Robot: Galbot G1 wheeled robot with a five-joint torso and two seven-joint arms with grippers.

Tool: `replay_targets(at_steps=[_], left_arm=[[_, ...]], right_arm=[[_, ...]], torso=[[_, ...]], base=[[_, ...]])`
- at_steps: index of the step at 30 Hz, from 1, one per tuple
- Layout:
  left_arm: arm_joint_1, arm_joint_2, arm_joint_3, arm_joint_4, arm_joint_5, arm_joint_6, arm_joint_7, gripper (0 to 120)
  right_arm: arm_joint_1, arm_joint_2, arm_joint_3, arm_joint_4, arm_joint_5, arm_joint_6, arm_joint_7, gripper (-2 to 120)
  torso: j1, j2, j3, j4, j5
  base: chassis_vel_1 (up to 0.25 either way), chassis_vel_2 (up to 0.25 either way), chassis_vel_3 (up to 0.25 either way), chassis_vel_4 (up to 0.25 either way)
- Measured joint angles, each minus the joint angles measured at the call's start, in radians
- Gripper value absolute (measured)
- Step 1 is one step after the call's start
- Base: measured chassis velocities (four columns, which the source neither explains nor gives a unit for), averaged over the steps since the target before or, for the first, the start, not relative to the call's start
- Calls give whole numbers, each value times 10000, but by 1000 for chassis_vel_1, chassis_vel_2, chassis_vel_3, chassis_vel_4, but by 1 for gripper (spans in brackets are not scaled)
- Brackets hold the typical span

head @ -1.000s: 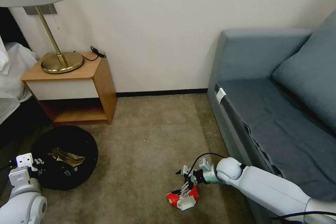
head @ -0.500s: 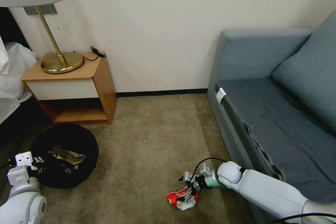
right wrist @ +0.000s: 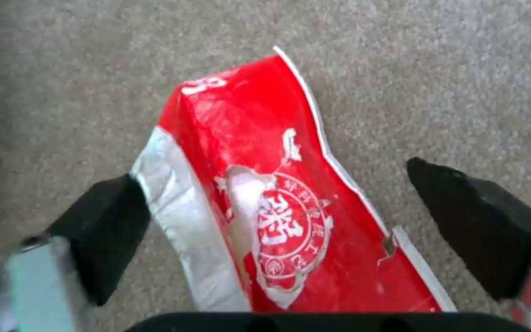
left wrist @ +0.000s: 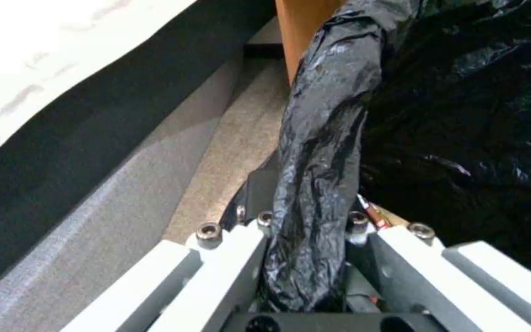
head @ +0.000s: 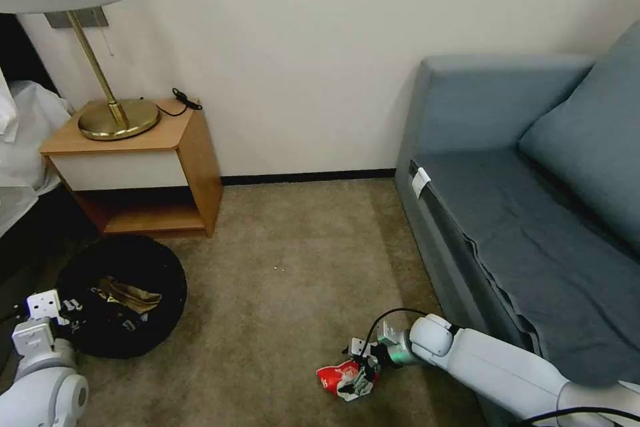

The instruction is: Pick up the trash bin, then pick up the garbage on the floor and place it into the trash bin.

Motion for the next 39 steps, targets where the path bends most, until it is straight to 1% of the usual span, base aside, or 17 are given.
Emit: replay_targets(at_steps=[3, 10, 13, 17, 18, 21, 22, 23, 24, 26, 27, 28, 30, 31, 32, 35, 39], left_arm=[[-9, 11, 9, 9, 0, -22, 6, 2], [-5, 53, 12, 6, -7, -76, 15, 2], [-1, 60, 12, -1, -12, -90, 17, 2], [9, 66, 0, -50, -35, -101, 17, 2], [9, 66, 0, -50, -35, -101, 17, 2], [7, 86, -19, -76, -51, -101, 19, 2], [7, 86, -19, -76, -51, -101, 19, 2], [3, 94, -26, -76, -53, -101, 19, 2], [-7, 109, -30, -76, -58, -101, 21, 2], [-27, 134, -33, -75, -65, -101, 24, 2], [-27, 134, -33, -75, -65, -101, 24, 2], [-43, 151, -33, -62, -67, -101, 31, 2], [-58, 161, -33, -36, -68, -101, 33, 2], [-69, 166, -29, -22, -70, -101, 33, 2], [-69, 166, -29, -22, -70, -101, 33, 2], [-85, 169, -21, 2, -73, -101, 51, 2], [-89, 175, -19, 36, -73, -108, 63, 2]], right_arm=[[-79, 104, 100, -227, -208, 77, -27, 86], [-161, 163, 225, -423, -375, 123, -71, 85], [-192, 184, 291, -501, -440, 139, -87, 81], [-238, 266, 375, -644, -553, 190, -151, 63], [-238, 266, 375, -644, -553, 190, -151, 63], [-250, 323, 417, -715, -595, 222, -218, 50], [-250, 323, 417, -715, -595, 222, -218, 50], [-252, 328, 428, -724, -599, 225, -227, 46], [-255, 331, 437, -729, -605, 228, -241, 39], [-256, 333, 454, -738, -612, 232, -281, 33], [-256, 333, 454, -738, -612, 232, -281, 33], [-258, 333, 464, -742, -613, 233, -294, 26], [-259, 331, 473, -743, -613, 234, -302, 20], [-261, 327, 477, -741, -611, 234, -308, 13], [-261, 327, 477, -741, -611, 234, -308, 13], [-257, 317, 513, -725, -594, 233, -319, 1], [-189, 313, 573, -728, -568, 230, -321, 1]], torso=[[0, 0, 0, 0, 0], [0, 0, 0, 0, 0], [0, 0, 0, 0, 0], [0, 0, -1, 0, -1], [0, 0, -1, 0, -1], [0, 0, -1, -1, -1], [0, 0, -1, -1, -1], [0, 1, -1, 0, -1], [0, 0, -1, 0, 0], [0, 1, -1, 0, 1], [0, 1, -1, 0, 1], [0, 0, -1, 0, 2], [1, 0, -1, 0, 2], [0, 0, 0, 0, 2], [0, 0, 0, 0, 2], [0, 0, 0, 0, 2], [1, 0, 0, -1, 1]], base=[[0, 0, 0, 0], [0, 0, 0, 0], [0, 0, 0, 0], [0, 0, 0, 0], [0, 0, 0, 0], [0, 0, 0, 0], [0, 0, 0, 0], [0, 0, 0, 0], [0, 0, 0, 0], [0, 0, 0, 0], [0, 0, 0, 0], [0, 0, 0, 0], [0, 0, 0, 0], [0, 0, 0, 0], [0, 0, 0, 0], [0, 0, 0, 0], [0, 0, 0, 0]])
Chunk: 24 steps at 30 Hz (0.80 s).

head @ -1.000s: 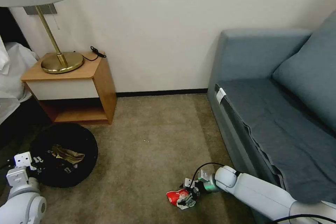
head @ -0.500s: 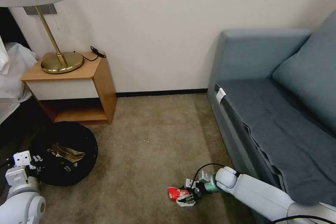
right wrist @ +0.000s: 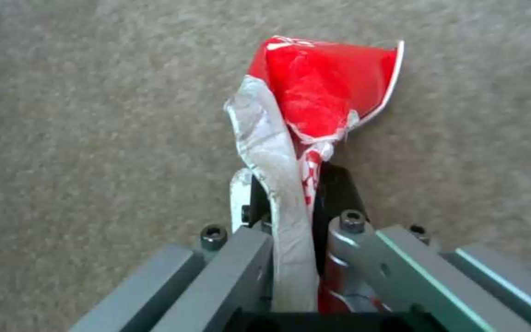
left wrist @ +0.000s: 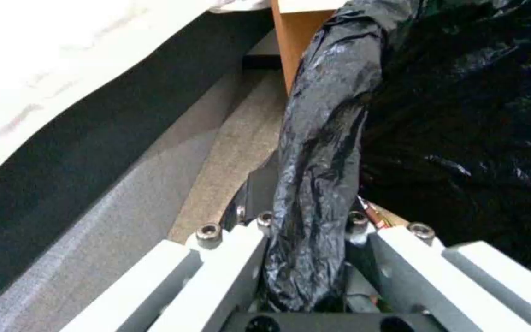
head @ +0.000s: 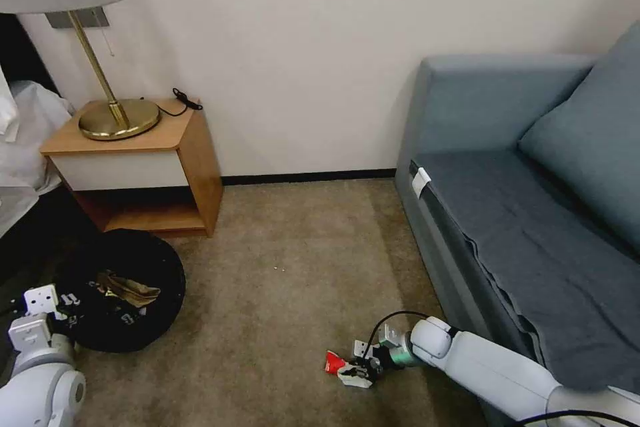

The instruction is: Pick up the trash bin, then pick up the garbage on the floor and place it into the trash bin.

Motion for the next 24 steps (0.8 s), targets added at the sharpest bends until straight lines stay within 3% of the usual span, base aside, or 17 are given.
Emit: replay_targets(at_steps=[13, 16, 24], left_arm=[[-1, -79, 111, -12, 49, -73, 120, 2], [14, -6, 114, -65, 127, -95, 278, 2], [14, -37, 183, -251, 330, -135, 482, 2]], right_arm=[[242, 243, 876, -6, 148, 58, -37, 1], [647, 684, 1435, 104, 643, 19, -174, 1], [2411, 1892, 1090, 279, 1657, -131, -207, 1]], torso=[[0, 0, 0, -1, -1], [0, 0, 0, -2, -2], [1, 0, 1, 0, -1]], base=[[0, 0, 0, 0], [0, 0, 0, 0], [0, 0, 0, 0]])
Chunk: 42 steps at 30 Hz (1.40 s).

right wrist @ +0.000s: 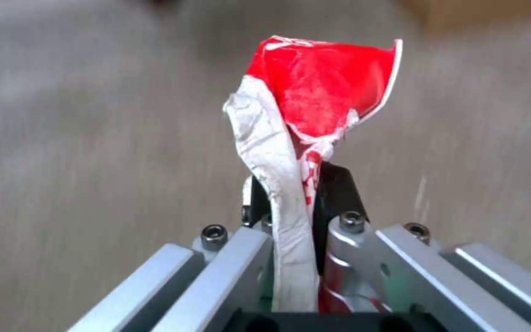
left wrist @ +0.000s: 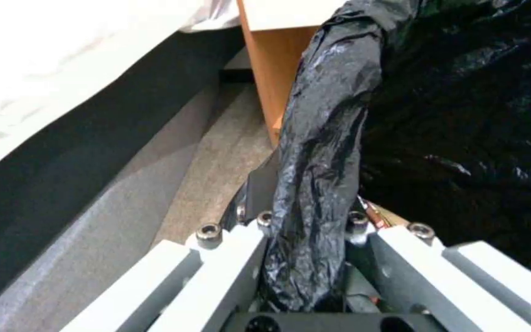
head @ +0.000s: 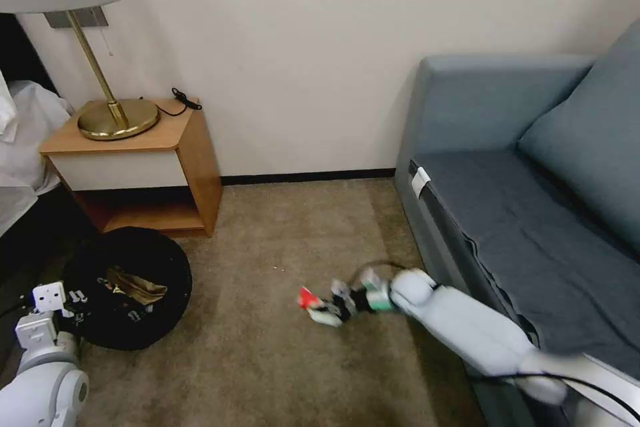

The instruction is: Pick up the trash bin, then pick up the garbage on the floor and place it into the trash bin.

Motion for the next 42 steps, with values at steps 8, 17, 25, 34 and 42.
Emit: replay_targets(at_steps=[8, 17, 25, 34, 42], left_arm=[[4, -246, 216, -84, 294, -112, 133, 2], [-26, -453, 327, -116, 660, -314, 224, 2], [-35, -438, 376, -249, 646, -319, 317, 2], [-139, -570, 557, -436, 593, -409, 536, 2], [-119, -781, 704, -545, 482, -413, 564, 2]], right_arm=[[1823, 1343, -598, 246, 1497, -289, 361, 1], [2281, 2679, -1380, -486, 2048, -44, 977, 1], [2437, 3948, -1797, -1368, 2052, 232, 1008, 1], [2503, 4295, -2044, -2007, 2017, 384, 1027, 1], [2229, 4267, -2101, -2391, 1723, 660, 1210, 1]], torso=[[-1, 0, -1, 2, -2], [0, 0, 0, -1, -2], [-1, 0, 0, 2, -2], [0, 0, -1, -3, -1], [-1, -1, -1, 0, 0]], base=[[0, 0, 0, 0], [0, 0, 0, 0], [0, 0, 0, 0], [0, 0, 0, 0], [0, 0, 0, 0]])
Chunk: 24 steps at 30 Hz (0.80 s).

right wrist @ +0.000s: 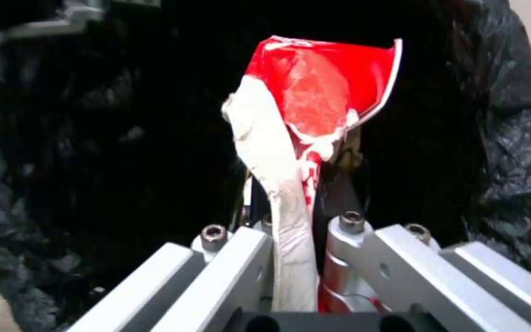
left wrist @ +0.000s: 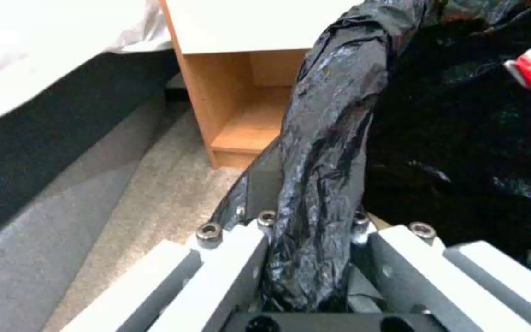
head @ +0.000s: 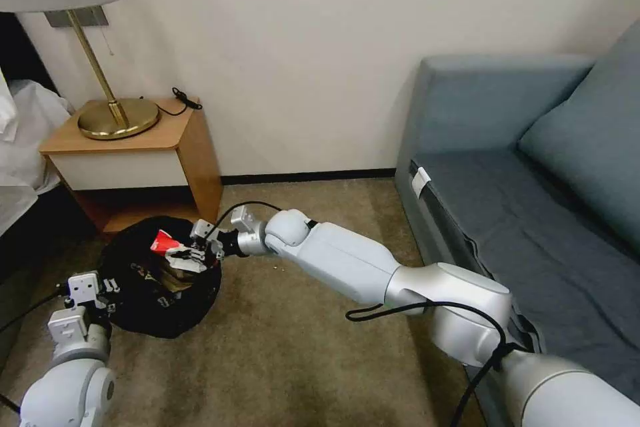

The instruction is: Pick up the trash bin, then pick up the garbage on the floor and place it into the trash bin.

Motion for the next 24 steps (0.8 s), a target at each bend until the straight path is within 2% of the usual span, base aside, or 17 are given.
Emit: replay_targets(at_steps=[3, 4, 5, 12, 13, 17, 18, 21, 22, 24], left_arm=[[-24, -90, 57, -19, -10, 10, 5, 2], [-35, -106, 74, -19, -20, 14, 10, 2], [-35, -106, 74, -19, -20, 14, 10, 2], [-230, -218, 244, 260, -50, 18, 19, 2], [-230, -218, 244, 260, -50, 18, 19, 2], [-363, -255, 330, 399, -52, 37, -18, 2], [-363, -255, 330, 399, -52, 37, -18, 2], [-422, -258, 334, 489, -61, 41, -81, 2], [-441, -258, 324, 527, -113, 42, -134, 2], [-447, -255, 314, 538, -142, 42, -158, 2]], right_arm=[[-77, -12, 37, -49, -112, 80, 209, 1], [-93, -15, 60, -49, -132, 96, 256, 6], [-93, -15, 60, -49, -132, 96, 256, 6], [-172, -27, 196, 132, -203, 122, 293, 33], [-172, -27, 196, 132, -203, 122, 293, 33], [-221, -30, 245, 511, -201, 94, 336, 52], [-221, -30, 245, 511, -201, 94, 336, 52], [-234, -31, 259, 692, -229, 75, 351, 64], [-247, -32, 260, 726, -294, 78, 352, 70], [-257, -33, 259, 733, -325, 81, 353, 73]], torso=[[0, 0, -1, 0, 0], [0, 0, -1, 1, 0], [0, 0, -1, 1, 0], [0, 0, -1, 0, 0], [0, 0, -1, 0, 0], [0, 0, -1, 0, 0], [0, 0, -1, 0, 0], [0, 0, -1, 2, 1], [0, 0, 0, 1, 0], [0, 0, -1, 1, 0]], base=[[0, 0, 0, 0], [0, 0, 0, 0], [0, 0, 0, 0], [0, 0, 0, 0], [0, 0, 0, 0], [0, 0, 0, 0], [0, 0, 0, 0], [0, 0, 0, 0], [0, 0, 0, 0], [0, 0, 0, 0]])
